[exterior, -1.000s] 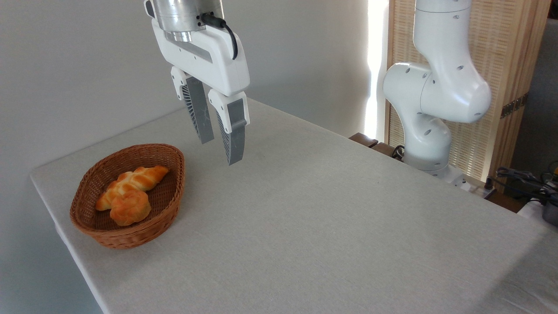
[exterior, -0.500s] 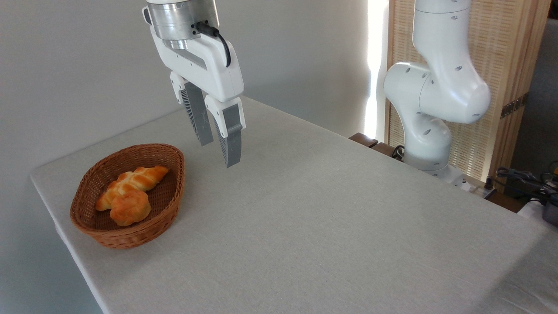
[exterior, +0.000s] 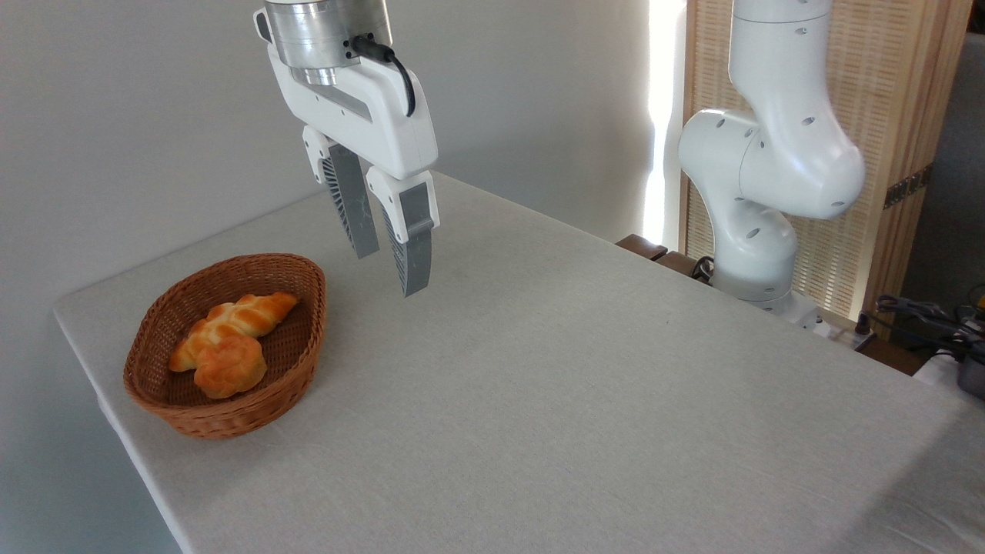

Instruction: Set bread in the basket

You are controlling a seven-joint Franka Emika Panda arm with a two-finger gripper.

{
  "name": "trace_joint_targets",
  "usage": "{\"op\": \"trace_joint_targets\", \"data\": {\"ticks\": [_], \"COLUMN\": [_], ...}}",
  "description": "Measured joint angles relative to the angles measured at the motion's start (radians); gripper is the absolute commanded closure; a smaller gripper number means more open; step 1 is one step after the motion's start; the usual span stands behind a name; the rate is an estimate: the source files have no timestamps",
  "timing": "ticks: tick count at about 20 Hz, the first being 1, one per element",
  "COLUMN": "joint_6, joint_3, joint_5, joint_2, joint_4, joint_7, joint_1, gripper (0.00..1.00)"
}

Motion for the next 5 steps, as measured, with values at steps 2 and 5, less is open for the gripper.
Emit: {"op": "trace_joint_targets", "data": {"ticks": [2,5], "joint_6": [0.000,0.000], "joint_3": [0.001,0.004], "joint_5": [0.000,0.000], "joint_2": [0.000,-0.001], "joint_4": [0.000,0.000], "joint_7": [0.000,0.000], "joint_1": [-0.002,-0.011], "gripper": [0.00,0.00]}}
